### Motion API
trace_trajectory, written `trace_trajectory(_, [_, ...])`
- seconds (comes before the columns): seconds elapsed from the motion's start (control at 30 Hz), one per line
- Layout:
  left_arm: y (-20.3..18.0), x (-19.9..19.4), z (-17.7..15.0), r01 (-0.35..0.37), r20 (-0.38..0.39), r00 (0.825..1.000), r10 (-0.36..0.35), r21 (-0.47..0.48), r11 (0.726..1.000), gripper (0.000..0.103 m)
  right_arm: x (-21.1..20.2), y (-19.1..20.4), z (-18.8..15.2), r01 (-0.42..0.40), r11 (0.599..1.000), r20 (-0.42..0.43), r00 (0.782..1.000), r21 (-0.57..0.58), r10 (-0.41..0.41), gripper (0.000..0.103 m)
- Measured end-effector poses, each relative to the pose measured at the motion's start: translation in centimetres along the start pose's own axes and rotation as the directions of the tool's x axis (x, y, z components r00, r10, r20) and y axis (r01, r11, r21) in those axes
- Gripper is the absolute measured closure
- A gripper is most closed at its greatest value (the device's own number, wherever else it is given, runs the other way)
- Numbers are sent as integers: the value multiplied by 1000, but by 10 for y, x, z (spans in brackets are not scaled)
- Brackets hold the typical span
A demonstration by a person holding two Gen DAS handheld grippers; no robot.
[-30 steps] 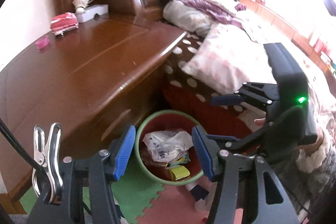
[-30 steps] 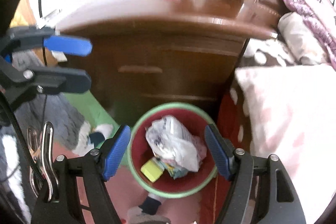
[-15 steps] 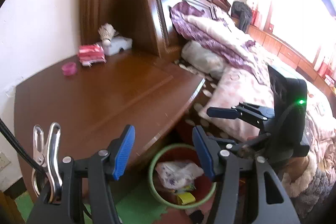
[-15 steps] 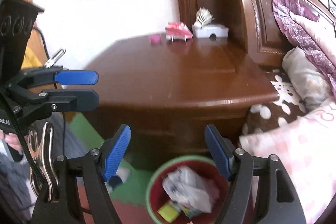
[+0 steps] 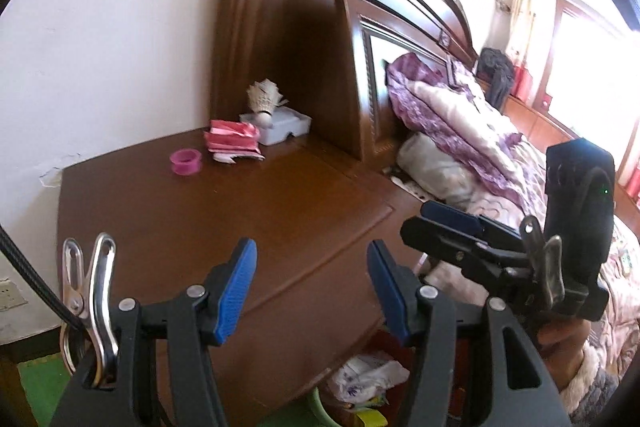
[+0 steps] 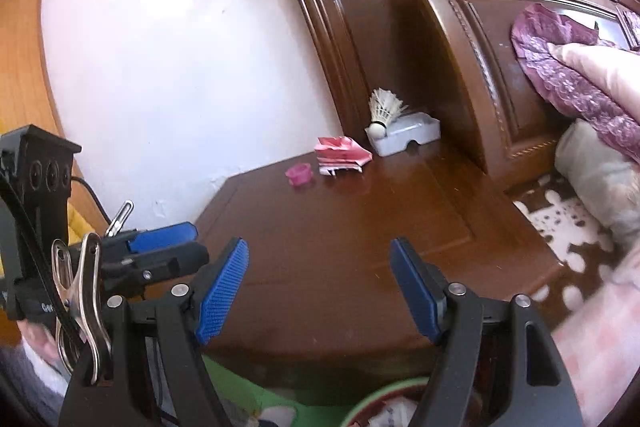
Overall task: Collect trash
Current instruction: 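Move both open tools back up to the bedside table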
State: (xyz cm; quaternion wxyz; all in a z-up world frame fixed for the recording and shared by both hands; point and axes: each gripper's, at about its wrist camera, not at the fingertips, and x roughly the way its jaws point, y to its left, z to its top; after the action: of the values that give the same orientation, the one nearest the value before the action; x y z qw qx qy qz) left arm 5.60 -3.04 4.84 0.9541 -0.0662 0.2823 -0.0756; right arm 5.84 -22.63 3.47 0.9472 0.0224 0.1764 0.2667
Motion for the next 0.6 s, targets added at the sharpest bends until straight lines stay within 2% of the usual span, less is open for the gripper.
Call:
trace_trajectory(0.17, [14, 0, 4, -42, 46, 998, 43, -12, 999, 42, 21, 12, 5, -20, 1000, 11, 1000, 13, 20, 28])
trace_trajectory(0.33, [29, 2, 11, -68, 61, 996, 70, -36, 997, 42, 39, 18, 5, -31, 999, 32, 999, 25, 30, 28])
trace_trajectory(0.6, [57, 22, 19, -119, 32, 992, 123, -107, 987, 42, 65, 11, 11, -49, 996, 42, 998, 78, 46, 28])
